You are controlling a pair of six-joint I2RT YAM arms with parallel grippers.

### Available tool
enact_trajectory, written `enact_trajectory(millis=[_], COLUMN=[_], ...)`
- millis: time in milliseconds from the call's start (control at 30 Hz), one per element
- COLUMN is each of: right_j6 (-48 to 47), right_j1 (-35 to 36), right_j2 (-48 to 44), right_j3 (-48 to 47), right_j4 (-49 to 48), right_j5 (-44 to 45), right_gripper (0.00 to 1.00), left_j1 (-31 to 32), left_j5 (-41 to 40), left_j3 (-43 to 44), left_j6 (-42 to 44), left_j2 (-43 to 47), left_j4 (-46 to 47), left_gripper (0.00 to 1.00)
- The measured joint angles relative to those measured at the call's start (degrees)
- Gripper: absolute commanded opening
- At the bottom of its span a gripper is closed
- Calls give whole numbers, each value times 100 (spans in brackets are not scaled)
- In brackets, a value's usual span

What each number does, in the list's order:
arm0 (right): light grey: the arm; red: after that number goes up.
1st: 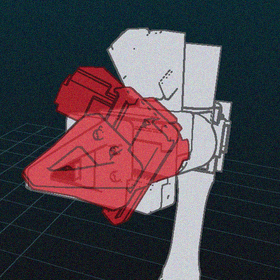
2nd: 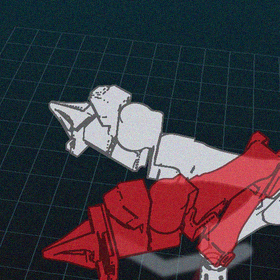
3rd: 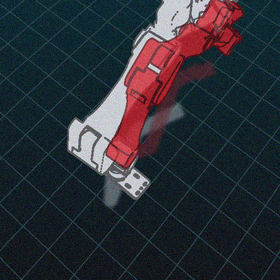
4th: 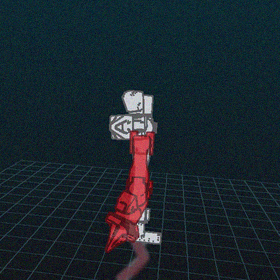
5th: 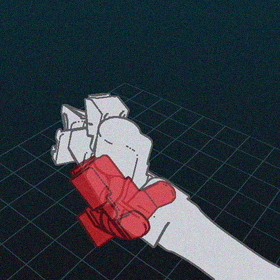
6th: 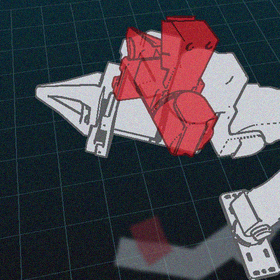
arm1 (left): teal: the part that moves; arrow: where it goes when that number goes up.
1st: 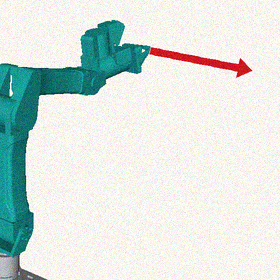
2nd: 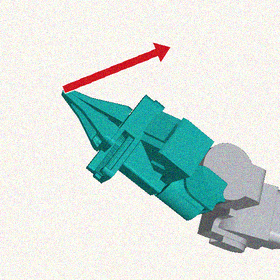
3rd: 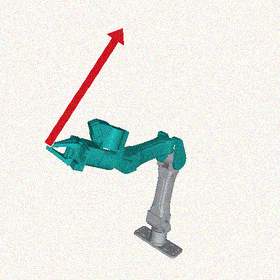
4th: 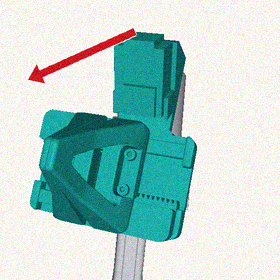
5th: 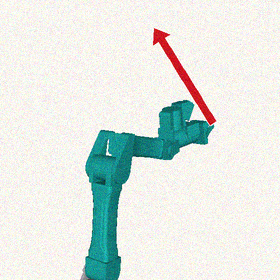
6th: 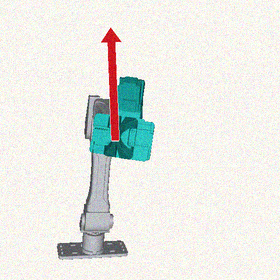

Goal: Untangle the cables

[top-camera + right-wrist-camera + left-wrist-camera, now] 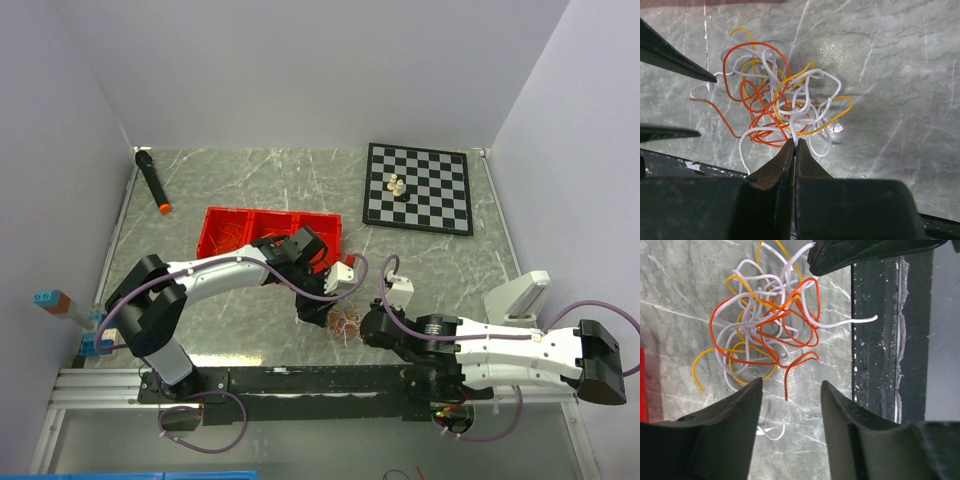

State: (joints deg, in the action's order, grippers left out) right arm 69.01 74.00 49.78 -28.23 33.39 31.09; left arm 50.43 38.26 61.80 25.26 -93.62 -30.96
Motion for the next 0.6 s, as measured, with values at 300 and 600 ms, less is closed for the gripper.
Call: enact_trajectory(millis=[300,600], right_j6=[-15,-4], right_j1=[-42,-94], right_j2=[-17,-407], right_j3=[-2,-2], right_j4=[-22,142], right_j5=[4,107], right_gripper=[0,0], left_j1=[0,-739], left_j5=[-85,-90], left_j3=[-46,350], left_j6=[-96,-44], left_j2=[-13,315], left_j4=[177,-540], left_gripper=[1,1])
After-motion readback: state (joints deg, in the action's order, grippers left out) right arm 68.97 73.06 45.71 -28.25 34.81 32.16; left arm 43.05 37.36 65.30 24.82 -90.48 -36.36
